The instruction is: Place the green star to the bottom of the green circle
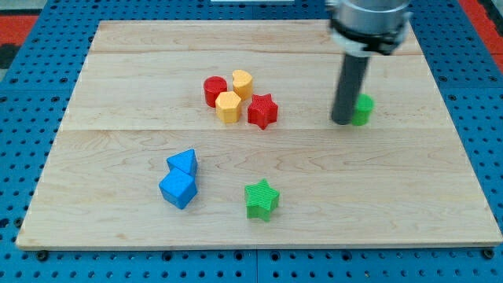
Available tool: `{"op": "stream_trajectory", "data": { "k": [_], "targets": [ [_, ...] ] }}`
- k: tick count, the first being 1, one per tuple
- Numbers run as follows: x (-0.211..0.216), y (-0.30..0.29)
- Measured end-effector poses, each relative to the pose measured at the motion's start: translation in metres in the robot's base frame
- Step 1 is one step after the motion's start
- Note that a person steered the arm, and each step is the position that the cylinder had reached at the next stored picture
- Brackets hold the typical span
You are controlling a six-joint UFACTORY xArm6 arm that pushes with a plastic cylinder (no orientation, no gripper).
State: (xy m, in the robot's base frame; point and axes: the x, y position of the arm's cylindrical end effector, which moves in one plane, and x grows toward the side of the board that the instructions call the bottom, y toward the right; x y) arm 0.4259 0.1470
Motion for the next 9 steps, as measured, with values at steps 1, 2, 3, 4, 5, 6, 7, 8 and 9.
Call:
{"op": "stream_trajectory", "data": {
  "k": [1, 2, 3, 4, 5, 6, 7, 8, 9],
  "targets": [
    [-0.001, 0.014],
    [0.042, 0.036],
    [0.023, 0.058],
    [-0.001, 0.032],
    [0.04, 0.041],
    [0.135, 0.035],
    [0.192, -0.009],
    [0.193, -0.122],
    [0.177, -0.162]
  ]
}}
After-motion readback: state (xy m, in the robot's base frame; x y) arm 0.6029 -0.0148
